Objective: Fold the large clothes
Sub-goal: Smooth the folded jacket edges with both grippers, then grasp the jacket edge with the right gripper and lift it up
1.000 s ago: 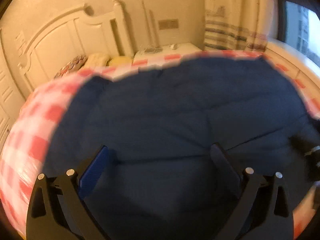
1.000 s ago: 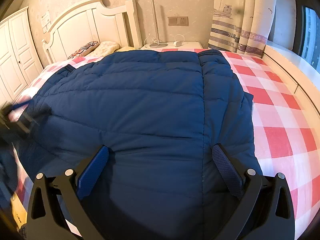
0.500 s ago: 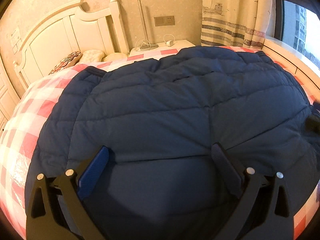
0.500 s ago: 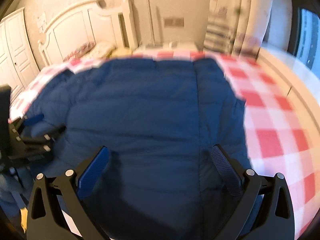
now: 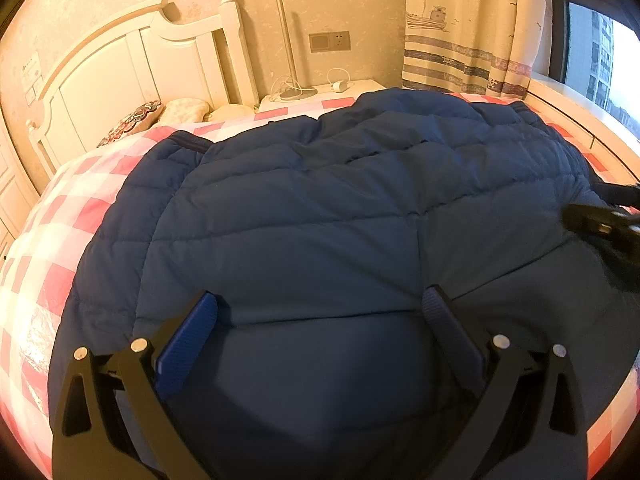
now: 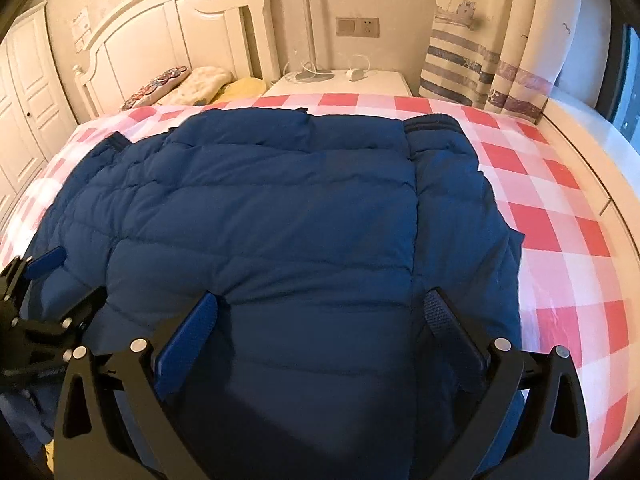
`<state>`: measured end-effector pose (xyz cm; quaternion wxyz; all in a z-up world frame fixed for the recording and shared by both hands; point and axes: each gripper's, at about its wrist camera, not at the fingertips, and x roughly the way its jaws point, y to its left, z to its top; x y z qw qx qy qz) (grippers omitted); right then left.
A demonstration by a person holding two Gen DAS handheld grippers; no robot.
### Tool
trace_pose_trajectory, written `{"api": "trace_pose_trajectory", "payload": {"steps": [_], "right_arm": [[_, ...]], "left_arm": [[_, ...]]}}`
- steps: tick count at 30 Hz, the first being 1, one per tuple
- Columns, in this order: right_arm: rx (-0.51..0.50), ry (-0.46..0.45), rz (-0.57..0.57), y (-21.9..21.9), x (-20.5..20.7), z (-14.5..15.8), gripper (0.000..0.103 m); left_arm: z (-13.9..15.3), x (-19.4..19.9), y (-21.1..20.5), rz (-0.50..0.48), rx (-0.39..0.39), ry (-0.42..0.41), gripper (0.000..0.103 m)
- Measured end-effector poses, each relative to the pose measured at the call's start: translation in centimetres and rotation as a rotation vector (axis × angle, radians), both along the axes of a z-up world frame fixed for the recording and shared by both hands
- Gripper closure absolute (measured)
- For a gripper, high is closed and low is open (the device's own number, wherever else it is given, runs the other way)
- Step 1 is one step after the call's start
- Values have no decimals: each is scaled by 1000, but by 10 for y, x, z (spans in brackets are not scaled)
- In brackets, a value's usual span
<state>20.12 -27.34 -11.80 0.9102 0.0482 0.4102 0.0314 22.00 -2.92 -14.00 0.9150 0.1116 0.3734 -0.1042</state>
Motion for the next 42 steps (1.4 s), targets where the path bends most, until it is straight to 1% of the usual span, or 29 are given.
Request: {"api": "trace_pose_trajectory", "payload": {"steps": [2, 3, 4, 6, 8, 9, 12, 13, 15, 18, 21, 22, 23, 26, 28, 29, 30, 31, 32, 33, 34, 35, 36, 38, 39, 40, 42], "right_arm": [[87, -63, 5, -9, -29, 11, 5], [167, -107, -3, -19, -52, 16, 5], [225, -133, -23, -29, -70, 19, 5], [311, -149, -39, -44, -103, 20, 5], [353, -171, -62, -57, -131, 21, 5], [391, -174, -75, -65, -149, 18, 5], [462, -155, -83, -73, -176, 8, 5], [496, -130, -81, -76, -180, 0, 5], [516, -107, -91, -77, -181, -9, 5], [559, -66, -99, -76, -165, -22, 5], [583, -17, -122, -67, -129, -34, 5], [592, -16, -134, -67, -121, -37, 4], [598, -39, -169, -67, -110, -37, 4], [604, -71, -279, -64, -81, -37, 4], [640, -110, -313, -64, -69, -37, 5], [676, -134, -318, -66, -67, -38, 18], [713, -146, -325, -70, -67, -41, 26], [767, -163, -324, -76, -71, -46, 40], [805, -184, -313, -82, -76, -47, 47], [831, -208, -298, -85, -82, -47, 51], [831, -225, -288, -86, -85, -44, 58], [819, -249, -268, -86, -91, -39, 61], [818, -270, -254, -86, -98, -36, 62], [879, -303, -237, -91, -110, -33, 65], [901, -311, -233, -93, -114, -32, 65], [926, -327, -228, -97, -122, -31, 66], [947, -358, -228, -104, -137, -26, 66]], "left_arm": [[0, -1, 0, 1, -2, 0, 2], [0, -1, 0, 0, -5, 1, 2], [0, -1, -1, 1, -6, 1, 2], [-1, -1, -1, 1, -6, 2, 2], [-1, -1, -1, 1, -6, 1, 2], [-1, -1, -1, 1, -6, 1, 2], [-1, -1, 0, 0, -5, 2, 2], [-1, -1, 0, 0, -5, 2, 2], [-1, -1, 0, 1, -4, 1, 2], [-1, -1, -1, 1, -1, 1, 2], [-1, -1, 0, 0, -3, 4, 2], [-1, -1, -1, 0, -2, 4, 2], [-1, -1, -1, 0, -2, 6, 2], [-1, -1, 0, -1, -4, 12, 2], [-2, 0, 0, 1, -2, 13, 2], [-2, 0, 0, 4, 0, 13, 2], [-2, 0, 0, 9, 2, 13, 2], [-2, 0, 1, 14, 0, 13, 2], [-1, 0, -1, 14, -1, 13, 2], [-1, 0, -2, 16, 2, 10, 2], [-1, -1, -3, 17, 8, 6, 2], [0, -3, -4, 20, 18, -3, 2], [0, -6, -6, 22, 28, -11, 2], [2, -16, -10, 30, 45, -27, 2], [3, -21, -13, 26, 52, -31, 4], [5, -25, -15, 14, 54, -28, 7], [16, -30, -20, -35, 27, 10, 9]]}}
